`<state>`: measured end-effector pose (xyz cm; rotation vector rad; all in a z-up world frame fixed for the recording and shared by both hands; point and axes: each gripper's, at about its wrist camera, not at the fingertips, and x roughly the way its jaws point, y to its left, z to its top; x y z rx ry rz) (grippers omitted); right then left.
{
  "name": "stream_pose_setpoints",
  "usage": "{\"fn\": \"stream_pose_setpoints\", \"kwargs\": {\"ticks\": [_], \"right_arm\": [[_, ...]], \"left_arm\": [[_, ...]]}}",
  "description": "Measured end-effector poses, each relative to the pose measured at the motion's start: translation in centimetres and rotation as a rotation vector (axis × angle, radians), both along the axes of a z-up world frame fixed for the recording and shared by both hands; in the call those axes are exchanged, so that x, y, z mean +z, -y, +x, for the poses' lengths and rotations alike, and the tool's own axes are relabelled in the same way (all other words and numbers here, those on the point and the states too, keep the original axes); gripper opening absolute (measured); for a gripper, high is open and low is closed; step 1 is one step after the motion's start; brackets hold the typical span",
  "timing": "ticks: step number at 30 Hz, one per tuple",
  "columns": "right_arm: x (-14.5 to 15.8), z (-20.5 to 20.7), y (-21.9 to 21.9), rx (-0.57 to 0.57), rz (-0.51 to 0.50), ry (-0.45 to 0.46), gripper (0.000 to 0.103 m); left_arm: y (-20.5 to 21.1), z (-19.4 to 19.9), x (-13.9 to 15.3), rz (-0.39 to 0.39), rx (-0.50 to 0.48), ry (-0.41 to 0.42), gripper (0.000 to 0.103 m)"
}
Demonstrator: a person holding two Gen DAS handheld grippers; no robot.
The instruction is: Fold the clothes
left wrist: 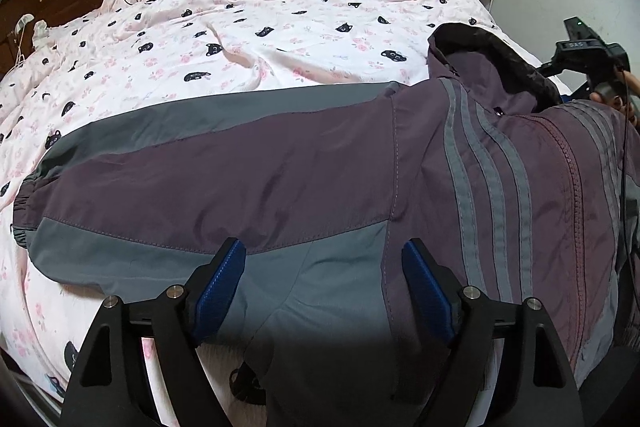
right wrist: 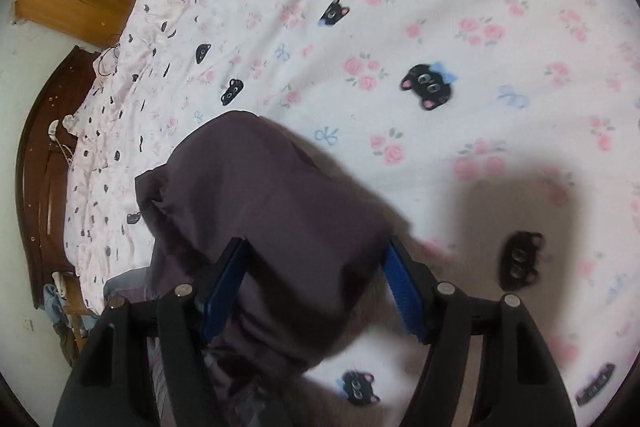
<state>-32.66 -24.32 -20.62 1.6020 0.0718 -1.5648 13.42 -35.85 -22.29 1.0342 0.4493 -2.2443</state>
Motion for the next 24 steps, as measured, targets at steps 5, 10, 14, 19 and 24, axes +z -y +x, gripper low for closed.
{"fn": "stream_pose_setpoints", "kwargs": {"ticks": [5, 10, 14, 19, 24], "right_arm": [[1.4, 1.1, 2.6, 0.068, 0.014, -0.105, 0.010], [6.6, 2.7, 5.5, 0.162, -0.053, -0.244, 0.009], [11.3, 4.2, 8.4, 0.246, -0.122, -0.354, 0.008], [15.3, 4.7, 12.9, 0.292, -0.160, -0.453, 0.008], [15.3, 4.7, 17.7, 0.302, -0.142, -0.500, 0.007]], "left_arm": [[0.1, -0.1, 0.1, 0.000, 0.000, -0.003, 0.077], [0.1, -0.1, 0.3, 0.000, 0.000, -0.010, 0.077], [0.4, -0.1, 0.9, 0.001, 0.012, -0.029, 0.077], [0.9, 0.0, 1.6, -0.019, 0.056, -0.044, 0.077], [2.3, 0.4, 1.6, -0.014, 0.107, -0.053, 0.077]]}}
